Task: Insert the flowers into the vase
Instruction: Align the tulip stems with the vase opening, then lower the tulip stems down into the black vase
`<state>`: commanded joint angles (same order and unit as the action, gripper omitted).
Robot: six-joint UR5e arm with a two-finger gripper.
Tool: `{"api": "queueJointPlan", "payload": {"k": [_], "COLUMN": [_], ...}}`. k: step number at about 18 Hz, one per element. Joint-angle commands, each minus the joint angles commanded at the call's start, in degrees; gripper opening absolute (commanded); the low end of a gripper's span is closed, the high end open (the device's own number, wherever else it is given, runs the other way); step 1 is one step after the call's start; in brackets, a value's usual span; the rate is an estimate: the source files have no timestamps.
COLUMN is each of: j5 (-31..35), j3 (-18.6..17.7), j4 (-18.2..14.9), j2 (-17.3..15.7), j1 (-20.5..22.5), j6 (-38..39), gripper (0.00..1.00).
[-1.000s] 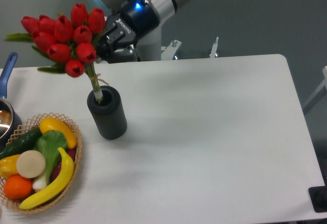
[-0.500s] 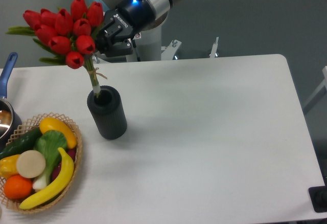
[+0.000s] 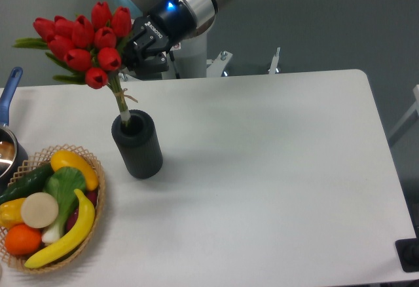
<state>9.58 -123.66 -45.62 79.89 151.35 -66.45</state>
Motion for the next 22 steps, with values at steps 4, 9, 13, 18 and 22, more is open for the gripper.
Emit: {"api": "queueJointPlan", "payload": {"k": [4, 9, 13, 18, 22], "j5": [0.09, 0.26, 0.35, 0.61, 2.90], "j3": [-1.58, -2.72, -4.56, -6.85, -6.95], "j4": [0.00, -0.09, 0.00, 0.09, 0.26], "j2": [-0.09, 0.00, 0.09, 0.53, 1.67], "j1": [0.00, -0.17, -0.17, -0.35, -0.44], "j6": [-2.10, -3.86, -6.85, -10.54, -10.90], "gripper": [0.07, 0.08, 0.09, 0.09, 0.11]}}
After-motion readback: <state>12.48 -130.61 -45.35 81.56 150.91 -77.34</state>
